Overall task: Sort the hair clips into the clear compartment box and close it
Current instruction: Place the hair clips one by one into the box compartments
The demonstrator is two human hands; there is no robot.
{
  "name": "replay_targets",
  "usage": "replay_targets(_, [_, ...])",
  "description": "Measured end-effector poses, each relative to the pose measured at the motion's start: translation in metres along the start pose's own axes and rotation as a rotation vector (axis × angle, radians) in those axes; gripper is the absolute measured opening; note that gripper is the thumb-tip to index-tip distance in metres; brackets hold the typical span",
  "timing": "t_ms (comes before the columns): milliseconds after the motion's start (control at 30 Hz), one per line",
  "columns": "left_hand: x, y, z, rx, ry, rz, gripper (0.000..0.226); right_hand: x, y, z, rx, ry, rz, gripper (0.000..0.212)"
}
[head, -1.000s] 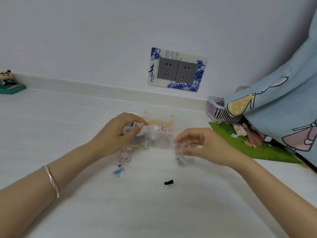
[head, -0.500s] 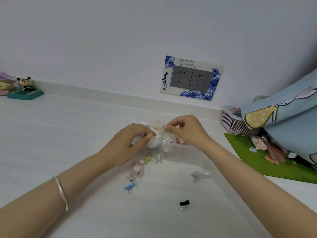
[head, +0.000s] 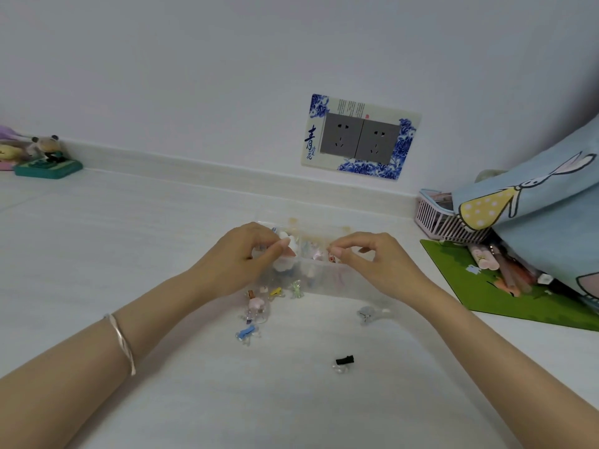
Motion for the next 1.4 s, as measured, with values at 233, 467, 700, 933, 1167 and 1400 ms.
replay_targets(233, [0.009, 0.008, 0.008, 0.035, 0.054, -0.018, 0.024, -0.003, 0.024, -0.016, 0.054, -0.024, 0.009, 0.012])
replay_targets(467, [0.033, 0.041, 0.011, -0.118, -0.074, 0.023, 0.016, -0.034, 0.042, -0.048, 0.239, 0.005, -0.076, 0.009])
replay_targets(700, [0.030, 0.062, -0.002, 0.001, -0.182, -0.089, 0.014, -0.085, 0.039, -0.047, -0.040, 0.226, -0.052, 0.037])
replay_targets(933, [0.018, 0.064, -0.008, 0.084, -0.136, -0.215, 0.025, -0.098, 0.040, -0.050, -0.084, 0.297, -0.009, 0.028])
replay_targets(1167, [0.020, 0.054, 0.005, -0.006, -0.087, -0.140, 0.019, -0.069, 0.055, -0.037, -0.157, 0.121, 0.007, 0.025])
replay_targets(1400, [0.017, 0.036, 0.025, -0.054, -0.038, -0.037, 0.018, -0.026, 0.061, -0.034, -0.261, -0.446, 0.070, 0.005])
Point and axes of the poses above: each hand's wrist, its own y-axis away from the middle knuckle, its own x-axis out of the back of the hand, z = x × y, the point moved 3 cm from there along -y, towards the middle knuckle, and after that the axes turned 9 degrees about -y, right-handed, at the moved point
